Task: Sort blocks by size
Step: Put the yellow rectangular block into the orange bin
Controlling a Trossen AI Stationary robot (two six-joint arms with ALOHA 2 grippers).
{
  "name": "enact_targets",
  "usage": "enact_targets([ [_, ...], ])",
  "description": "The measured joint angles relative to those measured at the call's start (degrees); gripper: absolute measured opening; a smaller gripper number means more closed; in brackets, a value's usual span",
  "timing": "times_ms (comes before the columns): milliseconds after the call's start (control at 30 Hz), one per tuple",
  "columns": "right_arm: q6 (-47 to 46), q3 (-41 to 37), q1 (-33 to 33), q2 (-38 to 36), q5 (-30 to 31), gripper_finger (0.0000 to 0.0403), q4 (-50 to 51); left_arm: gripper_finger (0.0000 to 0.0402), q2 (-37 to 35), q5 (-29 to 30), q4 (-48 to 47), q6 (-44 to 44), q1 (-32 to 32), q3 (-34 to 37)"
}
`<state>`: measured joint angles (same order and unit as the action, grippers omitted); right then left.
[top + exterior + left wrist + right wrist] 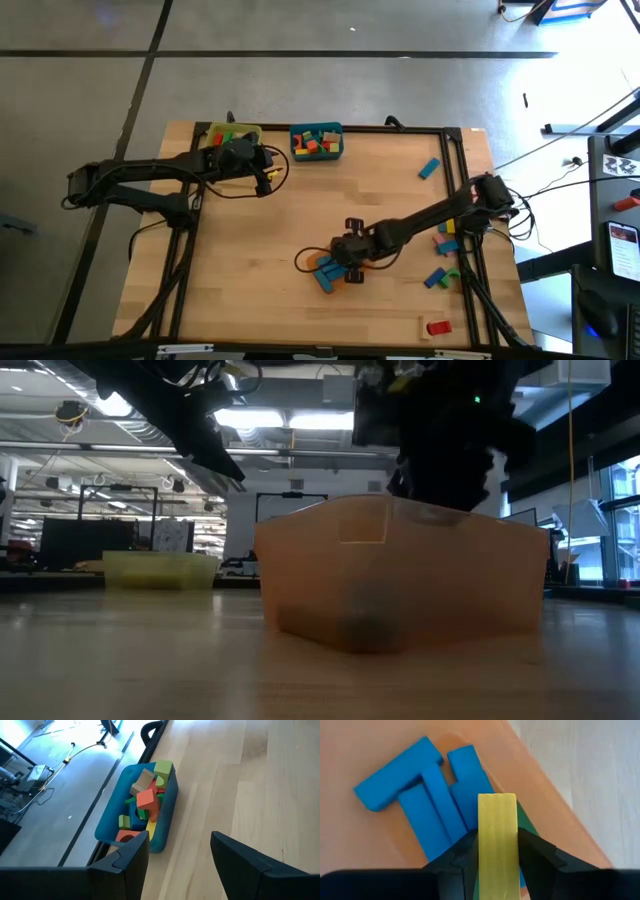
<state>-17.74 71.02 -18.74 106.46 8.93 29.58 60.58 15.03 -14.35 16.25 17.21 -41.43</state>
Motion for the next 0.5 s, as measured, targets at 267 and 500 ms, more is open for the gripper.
enact_targets([
  [267,-0.9,0.0,0.0,1.0,0.5,0.0129,0.0,0.0196,0.0,0.0,0.0,0.0,0.0,0.0],
  [500,-1.5,0.0,0.0,1.0,-0.5,0.0129,0.1,0.0196,0.0,0.0,-0.1,-0.5,0.0,0.0],
])
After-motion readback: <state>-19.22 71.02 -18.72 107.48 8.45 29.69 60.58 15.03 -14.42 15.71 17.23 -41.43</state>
